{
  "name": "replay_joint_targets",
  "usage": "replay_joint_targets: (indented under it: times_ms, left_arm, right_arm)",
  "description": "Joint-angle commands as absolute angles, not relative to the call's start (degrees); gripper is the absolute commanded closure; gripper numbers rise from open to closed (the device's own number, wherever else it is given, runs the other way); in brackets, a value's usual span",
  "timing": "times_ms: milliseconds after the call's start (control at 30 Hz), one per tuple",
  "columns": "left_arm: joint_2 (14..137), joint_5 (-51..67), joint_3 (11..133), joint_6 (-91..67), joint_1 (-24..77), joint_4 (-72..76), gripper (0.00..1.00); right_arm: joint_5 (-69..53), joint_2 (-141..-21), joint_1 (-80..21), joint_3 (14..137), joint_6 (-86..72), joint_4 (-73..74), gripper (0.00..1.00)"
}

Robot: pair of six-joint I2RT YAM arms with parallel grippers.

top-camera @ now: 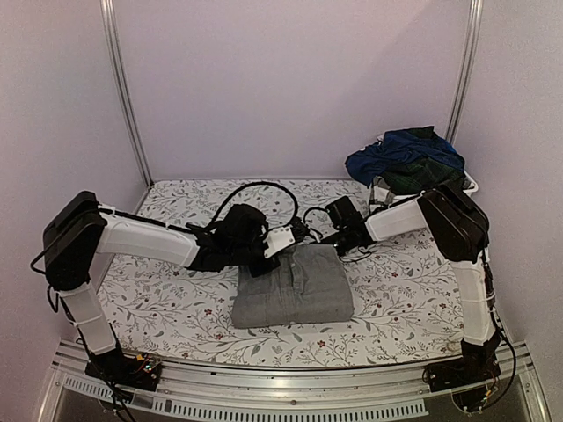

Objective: Fold and stack the mixed laundry pile
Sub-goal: Fold the 2/3-rectangle-folded shirt at the center of the board.

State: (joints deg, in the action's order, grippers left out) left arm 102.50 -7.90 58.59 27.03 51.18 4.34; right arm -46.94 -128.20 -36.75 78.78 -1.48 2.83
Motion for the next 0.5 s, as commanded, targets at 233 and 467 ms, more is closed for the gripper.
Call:
replay_joint_targets:
  times_ms: [233,467]
  left_arm:
    - [109.0,-10.2,57.9,32.5,49.5,16.1,1.0]
    - [113.3,-11.6,57.7,32.6,49.5,15.2,1.0]
  right_arm:
    - [-43.4,-128.0,-36.4,77.4,-2.0,9.1,0.67]
    - [-30.5,-120.9,-29.2,78.4,-5.0,12.1,0.51]
